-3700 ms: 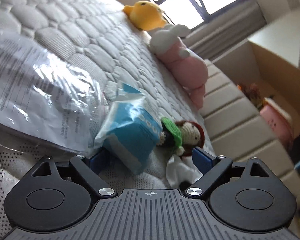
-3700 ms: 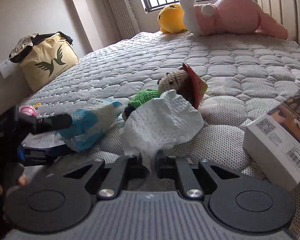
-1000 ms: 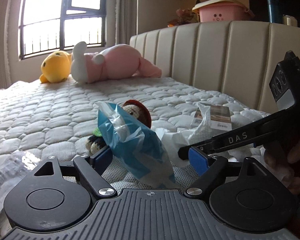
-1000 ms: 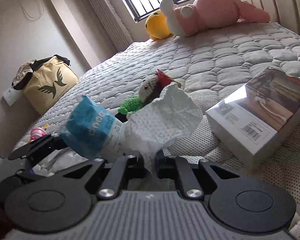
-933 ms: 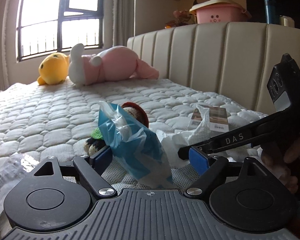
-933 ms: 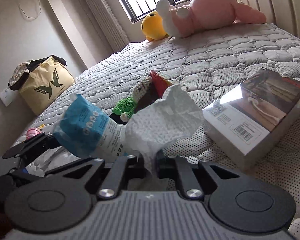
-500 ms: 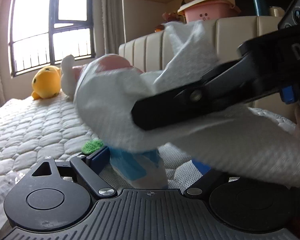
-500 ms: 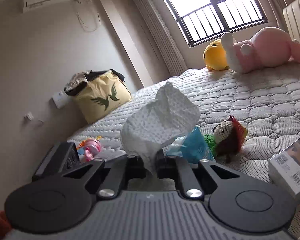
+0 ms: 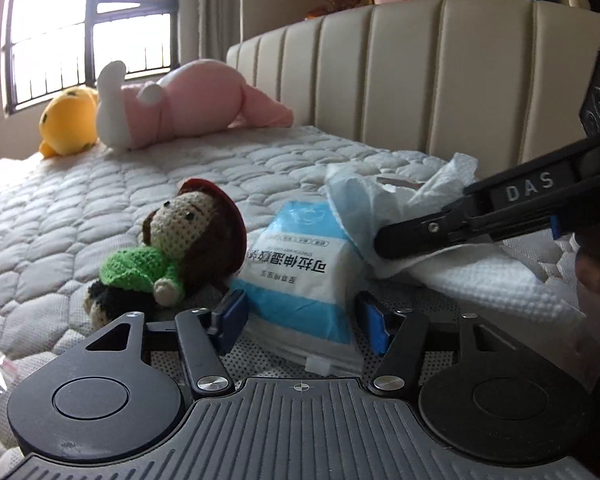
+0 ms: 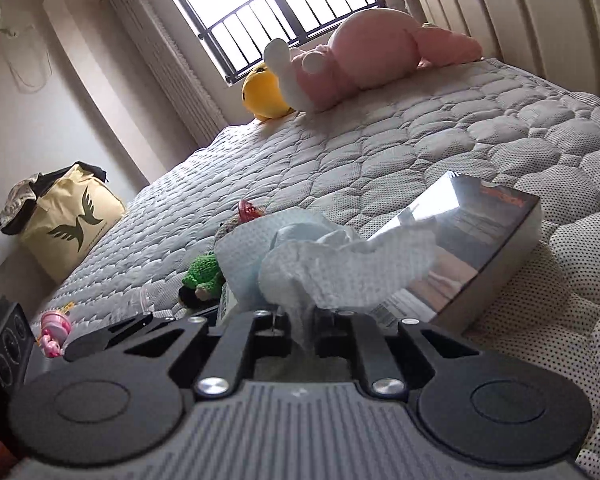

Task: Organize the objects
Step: 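Close the left tool on the blue-and-white packet and lift it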

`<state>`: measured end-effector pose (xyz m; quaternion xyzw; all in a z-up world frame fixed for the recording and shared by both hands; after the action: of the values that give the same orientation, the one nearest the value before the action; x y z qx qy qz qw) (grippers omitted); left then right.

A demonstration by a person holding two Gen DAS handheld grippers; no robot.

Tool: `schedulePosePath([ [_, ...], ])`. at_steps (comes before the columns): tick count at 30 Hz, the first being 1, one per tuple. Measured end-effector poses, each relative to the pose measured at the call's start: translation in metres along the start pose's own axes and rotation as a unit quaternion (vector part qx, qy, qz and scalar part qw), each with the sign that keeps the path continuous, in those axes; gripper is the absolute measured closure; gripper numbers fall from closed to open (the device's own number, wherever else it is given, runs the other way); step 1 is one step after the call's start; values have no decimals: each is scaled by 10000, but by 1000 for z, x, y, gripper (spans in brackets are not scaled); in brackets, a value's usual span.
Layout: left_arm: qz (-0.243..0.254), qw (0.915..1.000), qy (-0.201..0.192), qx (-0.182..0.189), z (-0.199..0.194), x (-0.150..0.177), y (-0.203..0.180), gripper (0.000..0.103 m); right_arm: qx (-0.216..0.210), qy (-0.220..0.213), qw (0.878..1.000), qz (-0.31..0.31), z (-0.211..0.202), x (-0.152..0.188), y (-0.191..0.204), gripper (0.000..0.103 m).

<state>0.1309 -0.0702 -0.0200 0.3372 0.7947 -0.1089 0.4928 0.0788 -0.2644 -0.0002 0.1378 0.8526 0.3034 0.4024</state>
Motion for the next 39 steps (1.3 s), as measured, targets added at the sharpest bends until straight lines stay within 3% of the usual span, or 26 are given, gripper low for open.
schedulePosePath([
  [8, -439, 9987, 78, 231, -4, 5, 8, 43, -118, -227, 9994, -250, -11, 0, 14, 88],
  [12, -1067, 9925, 180, 568, -7, 17, 19, 44, -351, -223, 9971, -636, -3, -7, 46, 88],
  [14, -1141, 9916, 150, 587, -8, 20, 21, 45, -341, -76, 9951, -928, 14, -10, 64, 88],
  [17, -1199, 9908, 125, 622, -8, 19, 23, 45, -7, 154, 9903, -1381, 50, -13, 78, 88],
  [20, -1524, 9850, 88, 803, -11, 24, 33, 44, 516, 109, 9848, -1652, 68, -11, 76, 90],
  [23, -2045, 9731, 54, 1060, -16, 28, 47, 44, 455, 54, 9890, -1404, 51, -10, 58, 90],
  [26, -2749, 9512, -82, 1401, -20, 24, 63, 36, 443, 17, 9931, -1083, 25, -1, 34, 90],
  [29, -3199, 9318, -290, 1688, -23, 15, 76, 29, 173, -30, 9978, -643, -4, 11, 14, 89],
  [31, -3130, 9323, -267, 1792, -18, 3, 77, 17, -1, 13, 9989, -467, -21, 18, 5, 89],
  [33, -2921, 9396, -58, 1786, -7, -8, 74, 11, -44, 31, 9989, -462, -31, 27, -2, 89],
  [35, -2794, 9445, 261, 1710, 5, -15, 69, 10, -84, 56, 9993, -363, -40, 34, -12, 89],
  [39, -2912, 9331, 794, 1957, 36, -8, 53, 10, -82, -3, 10000, -3, -53, 40, -32, 89],
])
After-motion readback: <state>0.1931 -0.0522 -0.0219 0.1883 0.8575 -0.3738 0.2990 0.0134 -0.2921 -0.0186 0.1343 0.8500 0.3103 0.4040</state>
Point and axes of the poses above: each gripper's, at about its wrist camera, not at the fingertips, and z roughly the way its jaws point, y to its left, x to its underside, the point moved 1 cm from there along z, roughly the way its jaws point, and after that the axes turned 12 degrees about z, right-handed, at the moved point
